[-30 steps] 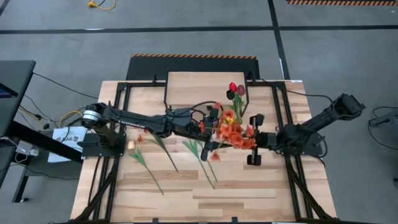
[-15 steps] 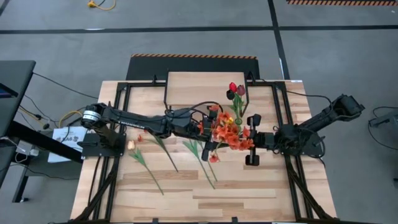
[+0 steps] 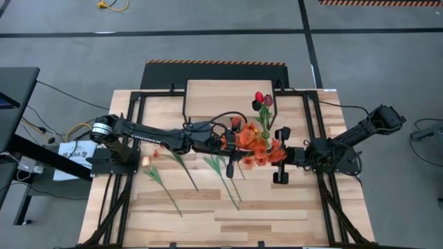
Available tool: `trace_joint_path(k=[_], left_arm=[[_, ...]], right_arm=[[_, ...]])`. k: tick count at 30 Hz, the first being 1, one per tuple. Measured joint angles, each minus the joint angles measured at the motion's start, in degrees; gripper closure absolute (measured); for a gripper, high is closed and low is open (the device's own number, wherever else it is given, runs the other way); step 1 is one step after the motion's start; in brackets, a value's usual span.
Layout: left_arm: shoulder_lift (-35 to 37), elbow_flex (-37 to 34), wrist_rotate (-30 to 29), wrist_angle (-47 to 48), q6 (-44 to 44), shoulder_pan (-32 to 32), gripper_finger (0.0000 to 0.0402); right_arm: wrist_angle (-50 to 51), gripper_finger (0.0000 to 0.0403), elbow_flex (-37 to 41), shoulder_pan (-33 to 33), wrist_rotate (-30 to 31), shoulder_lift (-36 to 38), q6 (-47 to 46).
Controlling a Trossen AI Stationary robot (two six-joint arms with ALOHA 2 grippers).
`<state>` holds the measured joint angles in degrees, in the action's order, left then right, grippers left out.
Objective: Pick and place flowers into a vace then onto a shelf
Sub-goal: Put the right orange flowers into the green vase
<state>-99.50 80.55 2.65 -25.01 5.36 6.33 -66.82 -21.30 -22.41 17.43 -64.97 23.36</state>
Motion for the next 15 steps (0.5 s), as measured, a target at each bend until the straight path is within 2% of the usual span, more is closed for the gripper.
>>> trace_joint_path(k=[7, 15], left_arm=[[0.1, 1.7, 0.9, 6.3, -0.5, -0.1, 0.0397], [0.2, 3.0, 2.2, 14.6, -3.1, 0.0, 0.0399]], right_arm=[[1.5, 0.038, 0.0, 0.4, 0.6, 0.0, -1.5], [13.0, 0.0369, -4.6, 0.4, 0.6, 0.0, -3.0]])
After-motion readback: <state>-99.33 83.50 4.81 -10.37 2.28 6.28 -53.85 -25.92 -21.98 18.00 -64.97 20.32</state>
